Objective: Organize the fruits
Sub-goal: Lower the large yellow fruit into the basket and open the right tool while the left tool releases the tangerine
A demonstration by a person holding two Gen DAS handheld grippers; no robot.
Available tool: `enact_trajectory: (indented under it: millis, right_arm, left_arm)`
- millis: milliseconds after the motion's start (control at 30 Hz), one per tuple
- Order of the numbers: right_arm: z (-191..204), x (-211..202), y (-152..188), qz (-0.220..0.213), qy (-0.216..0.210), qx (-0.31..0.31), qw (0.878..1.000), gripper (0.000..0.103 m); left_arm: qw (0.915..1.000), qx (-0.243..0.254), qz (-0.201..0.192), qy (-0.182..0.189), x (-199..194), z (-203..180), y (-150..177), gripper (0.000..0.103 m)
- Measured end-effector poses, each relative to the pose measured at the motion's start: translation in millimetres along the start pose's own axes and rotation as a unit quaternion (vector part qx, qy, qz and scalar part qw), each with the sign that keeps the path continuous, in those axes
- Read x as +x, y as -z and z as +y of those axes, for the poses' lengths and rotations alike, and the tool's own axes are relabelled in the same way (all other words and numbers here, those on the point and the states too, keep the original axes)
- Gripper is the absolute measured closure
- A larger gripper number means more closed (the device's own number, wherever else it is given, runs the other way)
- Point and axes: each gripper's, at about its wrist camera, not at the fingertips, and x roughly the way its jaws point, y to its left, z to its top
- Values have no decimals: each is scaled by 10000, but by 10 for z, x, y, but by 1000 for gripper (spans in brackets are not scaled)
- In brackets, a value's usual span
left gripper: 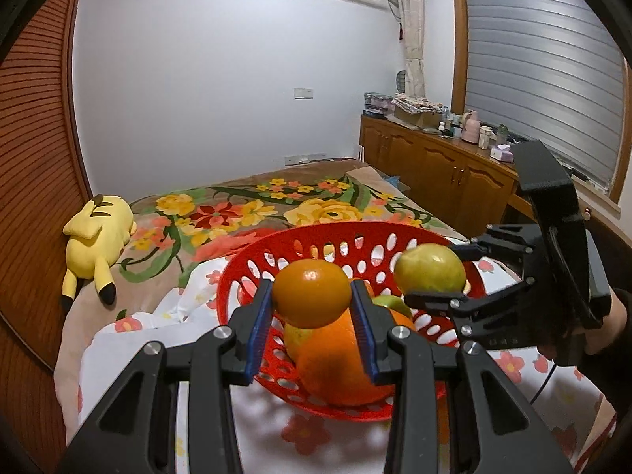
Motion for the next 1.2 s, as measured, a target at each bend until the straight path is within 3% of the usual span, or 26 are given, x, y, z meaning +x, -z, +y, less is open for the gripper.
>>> enact_trajectory:
  millis: [833,1200]
  right_arm:
    - [0,132,19,190,-115,-114,9997,38]
    - [-31,3,-16,-13,-154,17,9999,35]
  left_arm:
    - [9992,-127,390,-23,446,173,-116,66]
    - [9988,-76,485,3,552,142,-176,66]
